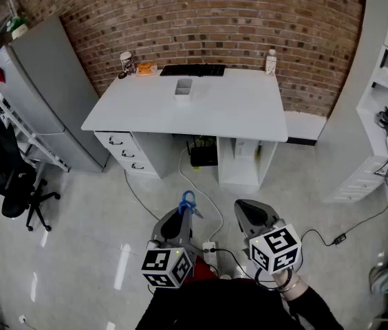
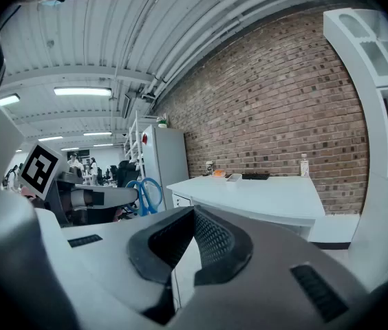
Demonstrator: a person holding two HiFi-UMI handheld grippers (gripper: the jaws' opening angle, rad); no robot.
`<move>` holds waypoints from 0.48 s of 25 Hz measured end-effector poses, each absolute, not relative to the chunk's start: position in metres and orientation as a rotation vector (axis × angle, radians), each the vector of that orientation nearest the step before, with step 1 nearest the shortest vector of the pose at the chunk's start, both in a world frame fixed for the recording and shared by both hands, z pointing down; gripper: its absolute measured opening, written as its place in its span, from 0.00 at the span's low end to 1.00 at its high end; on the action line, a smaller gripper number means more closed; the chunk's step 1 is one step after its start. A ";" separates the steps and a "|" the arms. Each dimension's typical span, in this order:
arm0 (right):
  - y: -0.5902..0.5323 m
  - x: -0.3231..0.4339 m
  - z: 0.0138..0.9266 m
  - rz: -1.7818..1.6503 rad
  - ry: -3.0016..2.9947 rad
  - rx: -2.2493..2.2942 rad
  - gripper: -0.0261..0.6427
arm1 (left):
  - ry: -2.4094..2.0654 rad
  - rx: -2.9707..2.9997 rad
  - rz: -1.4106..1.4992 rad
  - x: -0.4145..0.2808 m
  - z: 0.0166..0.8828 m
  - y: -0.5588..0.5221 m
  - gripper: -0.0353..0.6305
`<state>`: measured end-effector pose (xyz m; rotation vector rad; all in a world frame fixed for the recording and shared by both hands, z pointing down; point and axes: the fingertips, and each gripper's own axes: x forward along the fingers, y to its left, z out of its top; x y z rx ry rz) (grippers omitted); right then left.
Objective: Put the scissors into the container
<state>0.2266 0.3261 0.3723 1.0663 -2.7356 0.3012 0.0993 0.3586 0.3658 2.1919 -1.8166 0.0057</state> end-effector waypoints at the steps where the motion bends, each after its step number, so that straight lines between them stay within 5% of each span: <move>1: 0.324 0.225 0.372 0.301 -2.734 1.068 0.05 | -1.818 2.190 0.004 0.096 0.366 0.357 0.09; 12: 0.294 0.188 0.383 0.349 -2.719 1.041 0.05 | -1.833 2.157 -0.005 0.048 0.372 0.325 0.09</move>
